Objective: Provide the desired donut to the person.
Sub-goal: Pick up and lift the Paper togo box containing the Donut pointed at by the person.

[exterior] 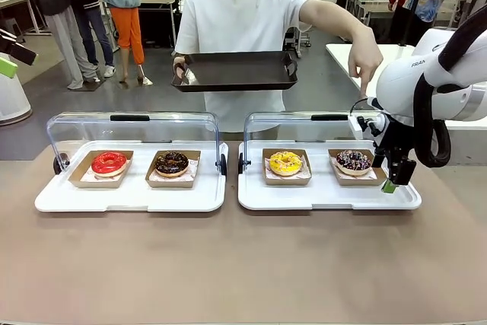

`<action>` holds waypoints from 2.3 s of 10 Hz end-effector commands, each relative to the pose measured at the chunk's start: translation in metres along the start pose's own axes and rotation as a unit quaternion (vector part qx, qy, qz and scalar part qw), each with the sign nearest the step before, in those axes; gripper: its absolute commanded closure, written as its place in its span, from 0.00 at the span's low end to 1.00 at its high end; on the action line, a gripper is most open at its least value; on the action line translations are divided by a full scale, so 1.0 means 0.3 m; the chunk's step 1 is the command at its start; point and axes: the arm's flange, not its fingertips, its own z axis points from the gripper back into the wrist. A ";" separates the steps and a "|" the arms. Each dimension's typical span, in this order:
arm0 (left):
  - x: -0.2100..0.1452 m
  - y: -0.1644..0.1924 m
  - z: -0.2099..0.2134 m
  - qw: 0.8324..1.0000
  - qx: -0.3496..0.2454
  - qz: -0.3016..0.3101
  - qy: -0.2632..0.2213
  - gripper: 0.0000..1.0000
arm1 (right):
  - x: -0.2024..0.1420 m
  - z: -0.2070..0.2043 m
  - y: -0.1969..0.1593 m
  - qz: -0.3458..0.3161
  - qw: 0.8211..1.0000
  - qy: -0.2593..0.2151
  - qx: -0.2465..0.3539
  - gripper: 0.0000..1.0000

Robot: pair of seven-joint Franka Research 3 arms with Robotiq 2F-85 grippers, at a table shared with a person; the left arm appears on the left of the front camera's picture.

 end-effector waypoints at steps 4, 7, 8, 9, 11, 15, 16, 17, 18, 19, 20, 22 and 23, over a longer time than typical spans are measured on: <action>0.001 -0.001 0.003 1.000 -0.001 -0.001 -0.001 0.00 | -0.016 -0.110 -0.063 0.012 1.000 -0.013 -0.001 0.00; 0.001 -0.001 0.003 1.000 -0.001 -0.001 -0.001 0.00 | -0.041 -0.122 -0.091 0.015 0.999 -0.023 -0.020 0.00; 0.001 -0.001 0.003 1.000 -0.001 -0.001 -0.001 0.00 | -0.052 -0.126 -0.099 0.015 0.999 -0.026 -0.023 0.00; 0.001 -0.001 0.003 1.000 -0.001 -0.001 -0.001 0.00 | -0.056 -0.129 -0.117 0.008 0.999 -0.029 -0.024 0.00; 0.001 -0.001 0.003 1.000 -0.001 -0.001 -0.001 0.00 | -0.069 -0.149 -0.136 0.005 1.000 -0.025 -0.015 0.00; 0.001 -0.001 0.003 1.000 -0.001 -0.001 -0.001 0.00 | -0.075 -0.193 -0.164 0.000 1.000 -0.020 0.004 0.00; 0.001 -0.001 0.003 1.000 -0.001 -0.001 -0.001 0.00 | -0.076 -0.194 -0.165 0.001 1.000 -0.018 0.003 0.00; 0.001 -0.001 0.003 1.000 -0.001 -0.001 -0.001 0.00 | -0.076 -0.194 -0.168 0.002 1.000 -0.018 0.004 0.00; 0.001 -0.001 0.003 1.000 -0.001 -0.001 -0.001 0.00 | -0.080 -0.196 -0.171 0.010 1.000 -0.018 0.009 0.40; 0.001 -0.001 0.003 1.000 -0.001 -0.001 -0.001 0.00 | -0.081 -0.195 -0.168 0.008 1.000 -0.019 0.011 0.59; 0.001 -0.001 0.003 1.000 -0.001 -0.001 -0.001 0.00 | -0.082 -0.197 -0.169 0.008 1.000 -0.020 0.011 0.99; 0.001 -0.001 0.003 1.000 -0.001 -0.001 -0.001 0.00 | -0.083 -0.200 -0.173 0.007 1.000 -0.023 0.012 1.00; 0.001 -0.001 0.003 1.000 -0.001 -0.001 -0.001 0.00 | -0.086 -0.203 -0.172 0.008 1.000 -0.024 0.013 1.00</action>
